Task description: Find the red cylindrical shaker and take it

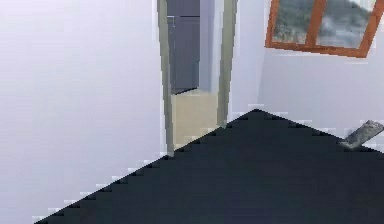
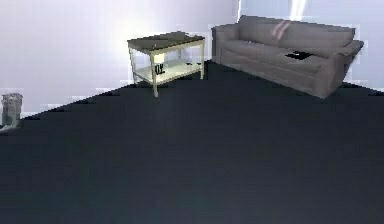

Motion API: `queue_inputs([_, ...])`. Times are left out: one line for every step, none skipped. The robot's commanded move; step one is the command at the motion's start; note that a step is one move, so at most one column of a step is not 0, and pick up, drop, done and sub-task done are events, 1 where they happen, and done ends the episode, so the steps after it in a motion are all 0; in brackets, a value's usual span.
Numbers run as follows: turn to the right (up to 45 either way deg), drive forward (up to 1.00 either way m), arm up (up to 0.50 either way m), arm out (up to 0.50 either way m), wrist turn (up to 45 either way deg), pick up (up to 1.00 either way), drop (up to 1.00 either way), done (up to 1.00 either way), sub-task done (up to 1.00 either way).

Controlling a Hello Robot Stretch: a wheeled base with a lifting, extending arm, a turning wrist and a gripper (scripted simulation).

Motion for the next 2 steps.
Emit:
queue_inputs([45.0,0.00,0.00,0.00,0.0,0.00,0.00,0.00,0.00])
queue_inputs([0.0,0.10,0.00,0.00,0.0,0.00,0.00,0.00,0.00])
